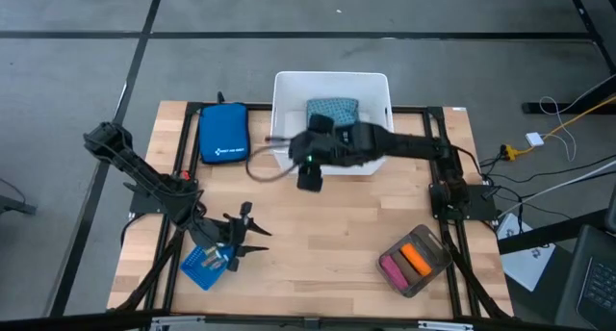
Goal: Pick & Place Medicine items
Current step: Return to Home Position
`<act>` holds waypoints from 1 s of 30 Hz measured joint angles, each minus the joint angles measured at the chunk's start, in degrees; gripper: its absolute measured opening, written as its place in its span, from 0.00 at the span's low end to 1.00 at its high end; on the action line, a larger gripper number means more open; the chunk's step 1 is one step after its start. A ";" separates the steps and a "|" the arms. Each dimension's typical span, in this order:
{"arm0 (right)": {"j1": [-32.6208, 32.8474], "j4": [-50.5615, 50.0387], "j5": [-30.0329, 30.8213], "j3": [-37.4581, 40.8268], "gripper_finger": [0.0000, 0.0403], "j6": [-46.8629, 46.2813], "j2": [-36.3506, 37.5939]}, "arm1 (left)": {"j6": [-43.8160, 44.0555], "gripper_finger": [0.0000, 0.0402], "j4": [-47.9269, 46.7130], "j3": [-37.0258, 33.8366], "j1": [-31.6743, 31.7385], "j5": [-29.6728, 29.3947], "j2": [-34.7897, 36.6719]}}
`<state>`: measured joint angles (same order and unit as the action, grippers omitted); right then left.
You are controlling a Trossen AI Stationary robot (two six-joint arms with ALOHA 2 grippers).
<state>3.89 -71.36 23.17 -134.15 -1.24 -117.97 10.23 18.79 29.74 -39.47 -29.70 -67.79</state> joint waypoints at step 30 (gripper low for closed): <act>16.74 16.47 -26.45 0.00 0.63 11.23 13.31 | -11.31 0.42 4.04 0.04 -9.96 -23.08 7.17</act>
<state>20.63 -54.89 -3.27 -134.15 9.99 -104.66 -1.07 22.83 29.78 -49.43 -52.77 -60.62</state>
